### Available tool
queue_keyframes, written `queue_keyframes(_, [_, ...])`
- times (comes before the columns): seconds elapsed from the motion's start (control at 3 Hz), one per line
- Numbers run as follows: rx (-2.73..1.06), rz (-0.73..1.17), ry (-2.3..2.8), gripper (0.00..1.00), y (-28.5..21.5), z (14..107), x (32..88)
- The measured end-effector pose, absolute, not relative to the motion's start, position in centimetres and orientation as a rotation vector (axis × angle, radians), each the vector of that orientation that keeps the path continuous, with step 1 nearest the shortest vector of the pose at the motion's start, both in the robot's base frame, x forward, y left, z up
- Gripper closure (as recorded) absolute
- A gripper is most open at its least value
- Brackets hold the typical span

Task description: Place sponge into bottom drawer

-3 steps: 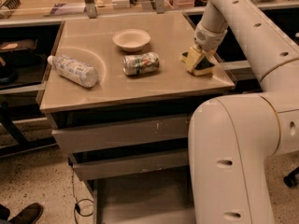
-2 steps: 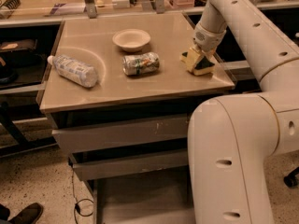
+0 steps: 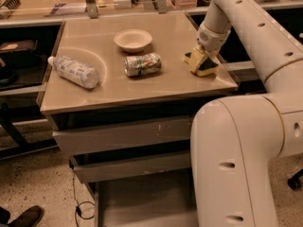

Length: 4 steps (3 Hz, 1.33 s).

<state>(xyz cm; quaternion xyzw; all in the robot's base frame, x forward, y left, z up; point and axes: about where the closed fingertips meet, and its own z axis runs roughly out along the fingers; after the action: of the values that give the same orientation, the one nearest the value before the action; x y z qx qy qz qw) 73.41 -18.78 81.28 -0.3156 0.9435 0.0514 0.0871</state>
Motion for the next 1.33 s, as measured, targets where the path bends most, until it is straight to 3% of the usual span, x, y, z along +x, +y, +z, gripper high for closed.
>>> queue_keyframes(1.33, [-0.873, 0.168, 2.876, 1.00, -21.7, 83.0, 62.5])
